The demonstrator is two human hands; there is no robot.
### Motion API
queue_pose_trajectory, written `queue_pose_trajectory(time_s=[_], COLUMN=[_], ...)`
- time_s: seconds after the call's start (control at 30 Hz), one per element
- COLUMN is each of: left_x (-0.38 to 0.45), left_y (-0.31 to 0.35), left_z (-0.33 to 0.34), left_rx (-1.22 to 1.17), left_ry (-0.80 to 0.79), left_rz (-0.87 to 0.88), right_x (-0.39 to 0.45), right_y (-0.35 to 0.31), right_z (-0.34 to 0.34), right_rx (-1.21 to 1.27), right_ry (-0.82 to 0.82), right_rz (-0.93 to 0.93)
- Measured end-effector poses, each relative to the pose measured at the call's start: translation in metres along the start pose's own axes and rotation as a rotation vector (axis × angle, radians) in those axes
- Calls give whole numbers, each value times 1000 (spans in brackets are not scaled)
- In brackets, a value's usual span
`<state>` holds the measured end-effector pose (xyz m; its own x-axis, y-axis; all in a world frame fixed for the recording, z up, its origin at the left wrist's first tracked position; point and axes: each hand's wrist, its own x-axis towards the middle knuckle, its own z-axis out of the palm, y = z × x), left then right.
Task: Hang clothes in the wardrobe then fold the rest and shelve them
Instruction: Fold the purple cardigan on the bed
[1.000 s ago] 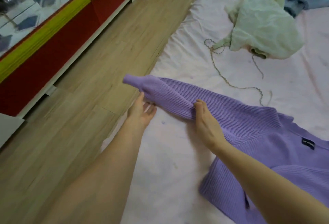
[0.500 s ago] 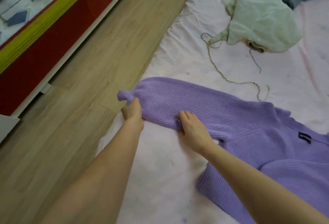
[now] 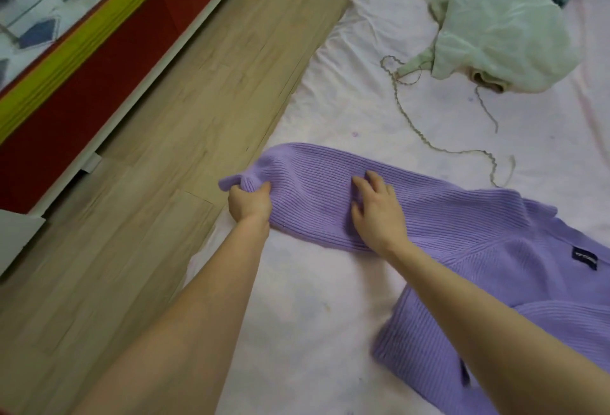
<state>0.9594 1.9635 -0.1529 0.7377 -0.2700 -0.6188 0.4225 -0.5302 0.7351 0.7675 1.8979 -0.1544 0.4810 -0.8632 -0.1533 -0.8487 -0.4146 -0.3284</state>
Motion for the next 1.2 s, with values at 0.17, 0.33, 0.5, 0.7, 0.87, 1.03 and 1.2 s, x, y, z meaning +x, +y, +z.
queue_pose_trajectory(time_s=[0.17,0.33,0.5,0.7,0.87,1.03,1.2], left_x=[-20,-67,-166,-289,-325,-329,-330], left_y=[13,46,64,15,-24,-69,-105], left_z=[6,40,94,181,227,252,266], left_rx=[-190,-292,-91,384,516,990,1470], left_ry=[-103,-266,-567,-1113,-1124,-983,-1003], left_rz=[-30,156,435,636,764,921,969], right_x=[30,20,-23,-74,-114,-179,-213], right_y=[12,20,66,143,239,331,387], right_z=[-5,-62,-143,-201,-211,-194,-158], right_rx=[-124,1157,1626,1393,1202,917,757], right_ry=[-457,-196,-132,148,557,634,386], right_rz=[0,480,576,698,875,954,1013])
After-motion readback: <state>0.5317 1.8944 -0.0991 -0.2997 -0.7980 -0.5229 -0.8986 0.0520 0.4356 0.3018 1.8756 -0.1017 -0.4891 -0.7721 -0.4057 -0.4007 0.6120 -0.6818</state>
